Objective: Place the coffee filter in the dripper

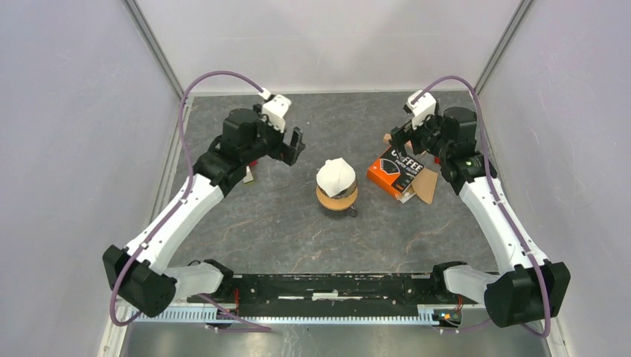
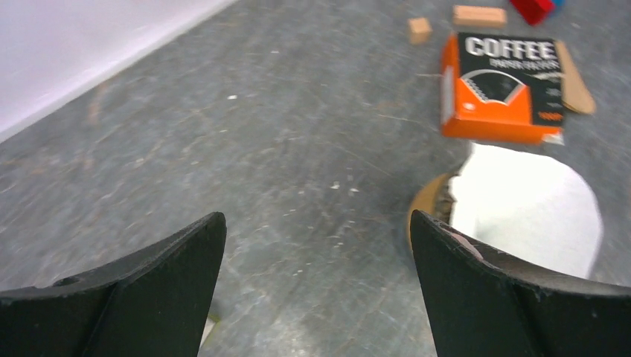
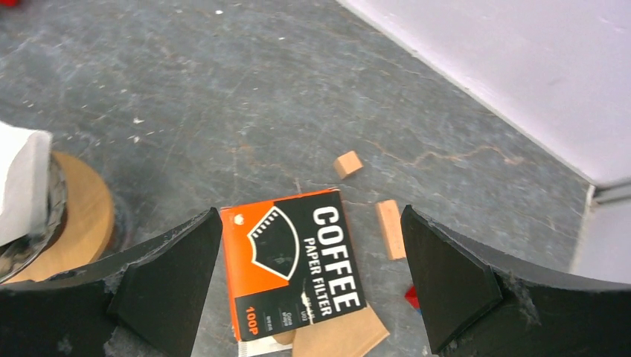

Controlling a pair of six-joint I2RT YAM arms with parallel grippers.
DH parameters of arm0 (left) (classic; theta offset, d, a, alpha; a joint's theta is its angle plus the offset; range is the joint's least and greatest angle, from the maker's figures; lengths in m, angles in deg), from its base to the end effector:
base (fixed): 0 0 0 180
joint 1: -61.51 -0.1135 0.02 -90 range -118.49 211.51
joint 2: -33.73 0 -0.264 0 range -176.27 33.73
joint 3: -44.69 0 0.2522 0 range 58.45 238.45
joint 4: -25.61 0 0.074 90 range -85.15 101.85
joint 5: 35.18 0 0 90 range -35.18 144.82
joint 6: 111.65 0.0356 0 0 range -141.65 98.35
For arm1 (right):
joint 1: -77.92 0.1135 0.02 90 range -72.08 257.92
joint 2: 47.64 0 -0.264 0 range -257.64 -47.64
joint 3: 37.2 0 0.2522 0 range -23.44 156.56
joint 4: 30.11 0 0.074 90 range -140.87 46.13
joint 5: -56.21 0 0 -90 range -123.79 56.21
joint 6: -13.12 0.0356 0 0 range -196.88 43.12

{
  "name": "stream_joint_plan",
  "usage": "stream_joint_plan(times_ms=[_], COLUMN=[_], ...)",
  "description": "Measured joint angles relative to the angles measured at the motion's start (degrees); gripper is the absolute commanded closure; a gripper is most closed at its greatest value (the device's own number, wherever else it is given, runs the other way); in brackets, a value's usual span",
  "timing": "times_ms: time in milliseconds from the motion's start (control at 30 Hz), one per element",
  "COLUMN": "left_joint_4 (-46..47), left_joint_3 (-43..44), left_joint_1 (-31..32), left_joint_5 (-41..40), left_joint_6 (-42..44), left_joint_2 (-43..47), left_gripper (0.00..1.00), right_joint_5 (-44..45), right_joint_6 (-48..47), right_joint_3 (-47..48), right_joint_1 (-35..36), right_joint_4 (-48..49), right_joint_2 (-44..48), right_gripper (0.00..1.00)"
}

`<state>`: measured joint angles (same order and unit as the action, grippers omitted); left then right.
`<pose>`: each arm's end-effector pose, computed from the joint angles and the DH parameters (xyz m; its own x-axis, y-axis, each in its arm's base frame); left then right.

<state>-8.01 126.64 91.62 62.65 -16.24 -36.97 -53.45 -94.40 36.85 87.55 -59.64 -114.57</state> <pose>0.2408 -0.1452 0.3703 -0.2706 0.2649 -0.9255 0.6343 0.7723 0.0356 0.2605 0.0563 0.3467 -0.2187 -0.3246 -0.9202 -0.5558 0.8166 -0.1560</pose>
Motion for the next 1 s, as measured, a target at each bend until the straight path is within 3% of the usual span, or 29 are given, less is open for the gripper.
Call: stream_joint_plan(times_ms=[500,1000], left_joint_4=[2.6,2.4], left_joint_3=[-9.4,-15.5], left_joint_1=[-13.0,-15.4], left_joint_5=[-11.5,-12.0], left_joint_6=[-3.5,-5.6], left_joint_2=[14.4,23.1], left_gripper=[0.0,0.0], right_joint_5=[9.5,7.9], right_joint_6=[1.2,0.6], right_joint_3=[-2.2,-6.3], right_joint_1=[0.0,0.0], right_joint_4=[2.1,4.0], right_joint_2=[3.2,9.9], right_gripper=[0.02,0.02])
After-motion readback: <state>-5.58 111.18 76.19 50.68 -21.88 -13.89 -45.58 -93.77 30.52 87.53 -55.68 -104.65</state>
